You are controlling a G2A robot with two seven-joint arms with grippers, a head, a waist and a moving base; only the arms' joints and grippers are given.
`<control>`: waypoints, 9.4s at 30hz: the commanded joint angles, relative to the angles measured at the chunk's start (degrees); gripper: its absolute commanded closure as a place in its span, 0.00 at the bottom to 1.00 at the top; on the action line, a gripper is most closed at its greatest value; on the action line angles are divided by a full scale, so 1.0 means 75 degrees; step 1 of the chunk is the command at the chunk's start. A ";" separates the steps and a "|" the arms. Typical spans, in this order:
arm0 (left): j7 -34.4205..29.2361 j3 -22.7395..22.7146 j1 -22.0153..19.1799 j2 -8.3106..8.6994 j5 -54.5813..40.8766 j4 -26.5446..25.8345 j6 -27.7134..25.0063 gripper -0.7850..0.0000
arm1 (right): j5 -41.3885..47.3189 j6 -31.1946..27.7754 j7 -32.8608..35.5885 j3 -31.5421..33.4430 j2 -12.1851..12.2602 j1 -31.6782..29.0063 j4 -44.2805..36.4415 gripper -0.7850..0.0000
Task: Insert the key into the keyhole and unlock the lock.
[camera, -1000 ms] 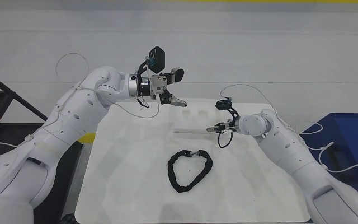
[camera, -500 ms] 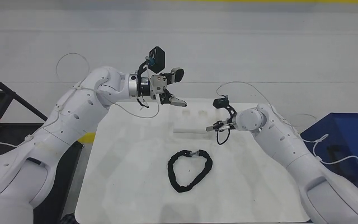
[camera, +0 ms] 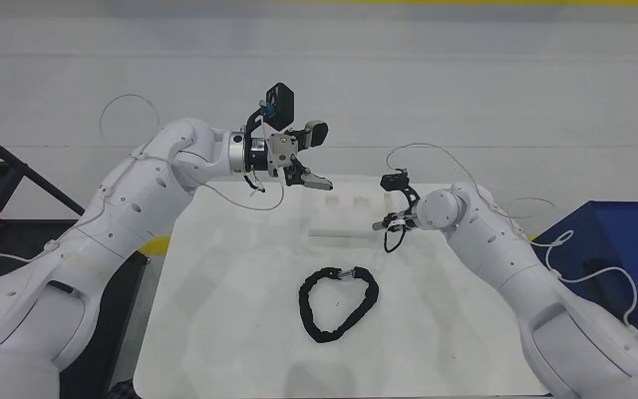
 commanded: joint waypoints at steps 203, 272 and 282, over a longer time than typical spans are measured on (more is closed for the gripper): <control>0.3282 0.1004 0.3041 -0.2474 0.6995 0.3204 0.1884 0.64 | 0.1270 0.0124 0.3629 0.7207 0.2013 -0.4556 -0.7688 1.00; 0.7433 0.0792 0.1673 -0.1037 0.8488 0.0221 0.0254 1.00 | 0.3093 -0.0175 0.4689 0.7281 0.2383 -0.5344 -0.8859 1.00; 0.8058 0.0976 0.1230 -0.1427 0.9637 0.1073 0.0843 1.00 | 0.2747 -0.0274 0.3988 0.7534 0.2512 -0.6153 -0.9984 1.00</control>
